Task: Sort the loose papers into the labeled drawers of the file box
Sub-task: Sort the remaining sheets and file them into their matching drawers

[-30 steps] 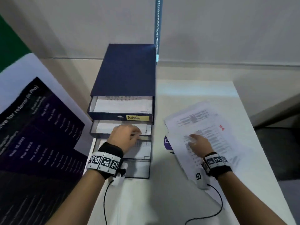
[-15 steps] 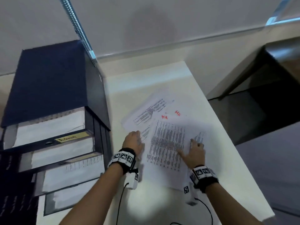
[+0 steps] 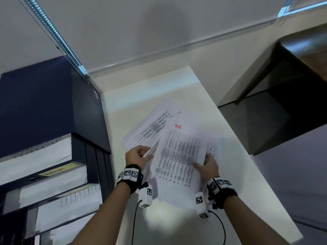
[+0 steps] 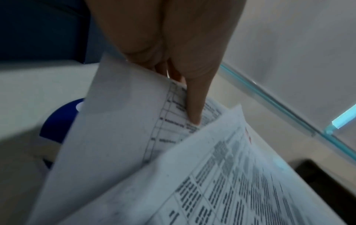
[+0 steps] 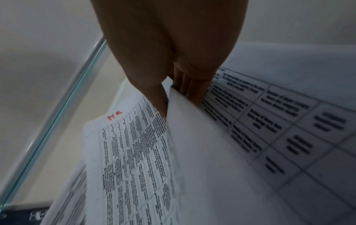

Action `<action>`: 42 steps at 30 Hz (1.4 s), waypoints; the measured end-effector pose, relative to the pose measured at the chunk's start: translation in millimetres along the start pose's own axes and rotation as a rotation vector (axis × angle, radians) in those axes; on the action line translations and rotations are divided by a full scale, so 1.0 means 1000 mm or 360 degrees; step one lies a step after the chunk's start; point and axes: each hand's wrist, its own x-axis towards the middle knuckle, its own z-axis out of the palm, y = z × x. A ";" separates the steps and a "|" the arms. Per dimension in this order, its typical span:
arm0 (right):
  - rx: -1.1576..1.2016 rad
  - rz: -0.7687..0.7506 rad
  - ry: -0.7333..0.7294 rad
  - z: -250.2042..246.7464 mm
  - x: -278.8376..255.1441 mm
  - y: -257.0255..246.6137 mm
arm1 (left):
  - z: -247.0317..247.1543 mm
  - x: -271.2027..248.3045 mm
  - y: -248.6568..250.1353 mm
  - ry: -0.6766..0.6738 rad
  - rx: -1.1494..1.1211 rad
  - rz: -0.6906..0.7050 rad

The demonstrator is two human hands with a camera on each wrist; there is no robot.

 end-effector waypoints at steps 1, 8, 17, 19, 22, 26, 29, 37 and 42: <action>0.0008 -0.0007 0.0006 -0.004 0.004 0.003 | -0.005 -0.003 0.000 0.0015 -0.0068 -0.0047; -0.0115 0.0033 0.0005 -0.021 0.010 0.006 | -0.024 -0.018 -0.019 -0.0956 0.0224 -0.0382; -0.0485 -0.0115 -0.0587 0.000 -0.019 -0.015 | 0.004 -0.043 0.002 -0.0340 0.0110 -0.0087; -0.0386 -0.0148 -0.0543 -0.005 -0.018 -0.013 | -0.006 -0.047 0.003 -0.0333 -0.0101 -0.0059; -0.0056 -0.0083 -0.0416 -0.010 -0.014 -0.011 | -0.026 -0.058 0.011 -0.0261 -0.0439 -0.0053; 0.0237 -0.0031 -0.0410 -0.018 -0.025 -0.022 | -0.057 -0.069 0.025 -0.0039 -0.0671 0.0088; 0.0476 -0.0089 -0.0584 -0.027 -0.045 -0.039 | -0.080 -0.075 0.031 0.0015 -0.0677 0.0143; 0.0692 -0.0296 -0.1013 -0.016 -0.112 -0.105 | -0.139 -0.119 0.036 -0.0192 -0.0876 0.0097; 0.0650 -0.0418 -0.1203 0.017 -0.150 -0.138 | -0.198 -0.171 0.025 -0.0164 -0.0695 0.0336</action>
